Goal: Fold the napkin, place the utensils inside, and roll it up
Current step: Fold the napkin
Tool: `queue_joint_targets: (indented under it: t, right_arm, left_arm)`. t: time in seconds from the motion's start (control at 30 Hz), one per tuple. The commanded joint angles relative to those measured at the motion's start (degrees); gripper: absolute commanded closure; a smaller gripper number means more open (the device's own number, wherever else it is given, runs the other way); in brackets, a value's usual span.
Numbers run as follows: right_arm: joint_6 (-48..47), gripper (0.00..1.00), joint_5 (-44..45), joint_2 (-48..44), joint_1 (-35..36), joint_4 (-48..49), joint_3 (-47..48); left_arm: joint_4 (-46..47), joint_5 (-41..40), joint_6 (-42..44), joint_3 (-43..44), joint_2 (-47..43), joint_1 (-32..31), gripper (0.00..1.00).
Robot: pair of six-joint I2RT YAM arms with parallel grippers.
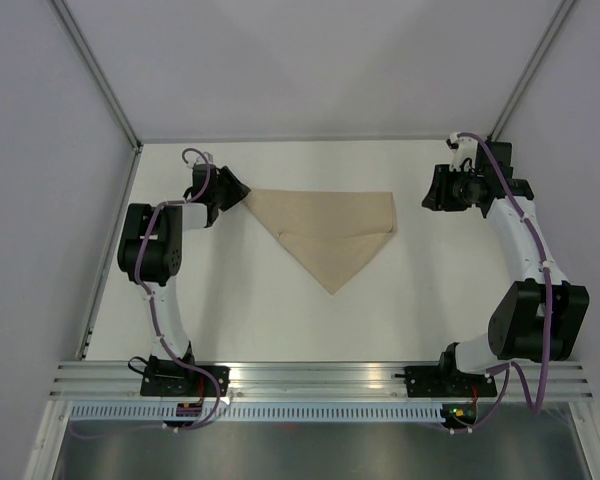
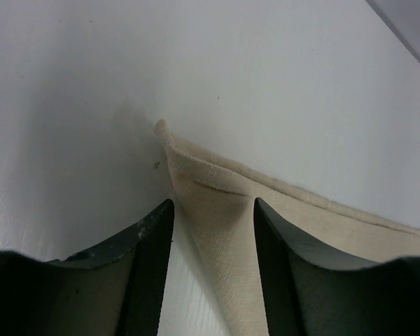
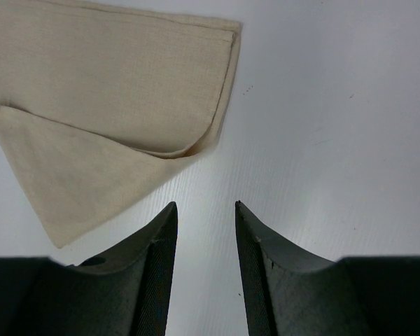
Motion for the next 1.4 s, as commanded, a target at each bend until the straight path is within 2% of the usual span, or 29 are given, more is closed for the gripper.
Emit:
queue_joint_targets:
  t: [0.0, 0.07, 0.13, 0.17, 0.27, 0.47, 0.6, 0.73, 0.87, 1.03, 1.13, 1.17, 1.37]
  right_arm:
    - [-0.6, 0.56, -0.8, 0.6, 0.2, 1.0, -0.3]
    - [-0.5, 0.56, -0.7, 0.6, 0.2, 1.0, -0.2]
    - [-0.6, 0.56, -0.6, 0.6, 0.3, 1.0, -0.2]
    - [-0.6, 0.56, -0.5, 0.7, 0.5, 1.0, -0.2]
    - [-0.6, 0.56, -0.2, 0.8, 0.8, 1.1, -0.3]
    - [-0.8, 0.56, 0.3, 1.0, 1.3, 1.1, -0.2]
    - [-0.8, 0.56, 0.8, 0.9, 1.8, 1.1, -0.2]
    - [-0.8, 0.56, 1.2, 0.9, 2.3, 1.4, -0.2]
    - [-0.9, 0.56, 1.6, 1.0, 2.9, 1.4, -0.2]
    - [-0.8, 0.57, 2.2, 1.1, 3.4, 1.3, -0.3]
    - [-0.8, 0.57, 2.3, 1.0, 3.6, 1.5, -0.4]
    - [-0.8, 0.57, 2.4, 1.0, 3.7, 1.4, -0.5]
    - [-0.8, 0.57, 2.5, 0.9, 3.7, 1.6, -0.6]
  left_arm:
    - [-0.2, 2.4, -3.3, 2.3, 2.1, 0.8, 0.48]
    - [0.2, 3.0, -3.8, 2.5, 2.3, 1.0, 0.53]
    - [0.2, 3.6, -3.9, 2.9, 2.9, 1.3, 0.66]
    - [0.9, 4.1, -3.9, 2.7, 2.7, 1.4, 0.76]
    - [4.1, 5.8, -3.6, 0.2, 1.4, 1.6, 0.87]
    - [16.3, 9.0, -3.5, -8.7, -5.4, 2.6, 0.98]
    - [27.4, 13.7, -2.4, -14.4, -10.7, 2.7, 0.98]
    - [34.4, 24.4, -2.1, -18.6, -14.5, 2.2, 0.98]
    - [36.7, 31.9, -0.1, -20.9, -17.6, -0.4, 0.98]
    - [34.1, 41.0, 6.4, -22.7, -19.1, -7.6, 0.97]
    - [26.3, 42.5, 12.2, -23.5, -20.2, -12.2, 0.97]
    - [24.0, 42.3, 15.7, -23.5, -20.5, -14.7, 0.97]
    - [12.3, 35.6, 24.7, -23.5, -20.8, -23.0, 0.94]
